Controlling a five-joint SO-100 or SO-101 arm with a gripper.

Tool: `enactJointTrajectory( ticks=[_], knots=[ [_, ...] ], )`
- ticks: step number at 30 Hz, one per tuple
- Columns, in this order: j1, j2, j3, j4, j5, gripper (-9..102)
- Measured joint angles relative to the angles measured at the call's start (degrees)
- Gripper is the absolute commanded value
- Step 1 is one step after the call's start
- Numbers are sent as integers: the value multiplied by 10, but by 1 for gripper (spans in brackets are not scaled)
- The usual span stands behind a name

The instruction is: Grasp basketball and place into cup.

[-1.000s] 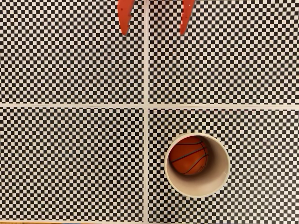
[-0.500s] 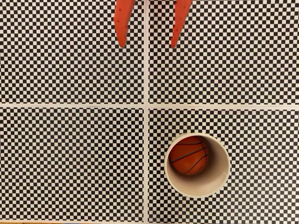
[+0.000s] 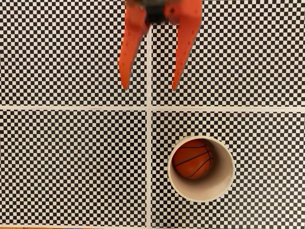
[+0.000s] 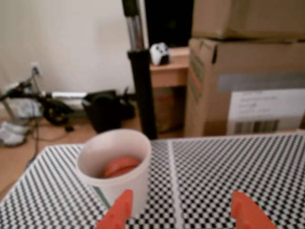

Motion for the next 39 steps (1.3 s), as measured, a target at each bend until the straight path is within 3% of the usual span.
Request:
enactJointTrajectory(
  ticks=[9,12,16,24,39],
  knots=[
    [-2,4,89,-95,-12,17],
    [-16,4,89,-90,-11,9],
    [-10,4,89,-47,-12,0],
    [3,4,89,44,-11,0],
    [40,4,89,360,-22,0]
  ],
)
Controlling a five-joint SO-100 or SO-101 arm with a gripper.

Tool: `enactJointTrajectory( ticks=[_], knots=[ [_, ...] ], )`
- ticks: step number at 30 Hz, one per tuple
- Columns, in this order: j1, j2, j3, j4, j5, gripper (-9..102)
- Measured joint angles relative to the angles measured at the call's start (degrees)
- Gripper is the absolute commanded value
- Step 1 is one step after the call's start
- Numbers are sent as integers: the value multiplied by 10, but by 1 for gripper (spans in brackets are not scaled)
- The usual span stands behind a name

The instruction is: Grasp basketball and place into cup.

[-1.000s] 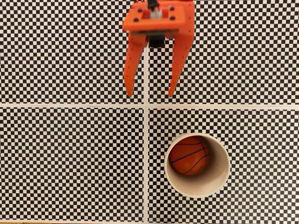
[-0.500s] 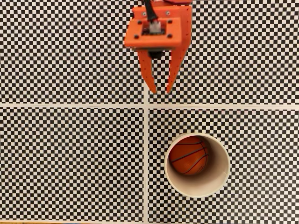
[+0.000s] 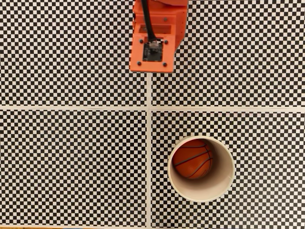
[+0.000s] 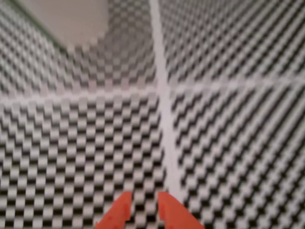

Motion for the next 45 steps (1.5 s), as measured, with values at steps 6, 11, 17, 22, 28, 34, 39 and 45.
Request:
enactJointTrajectory(
  ticks=[6,11,17,22,28,34,39,45],
  knots=[
    [15,0,0,82,1,0],
    [-9,0,0,103,-17,0],
    [-13,0,0,104,-10,0],
    [-13,1,0,104,-15,0],
    [-13,1,0,104,-15,0],
    [-13,1,0,104,-15,0],
    [-13,1,0,104,-15,0],
    [-13,1,0,104,-15,0]
  ],
)
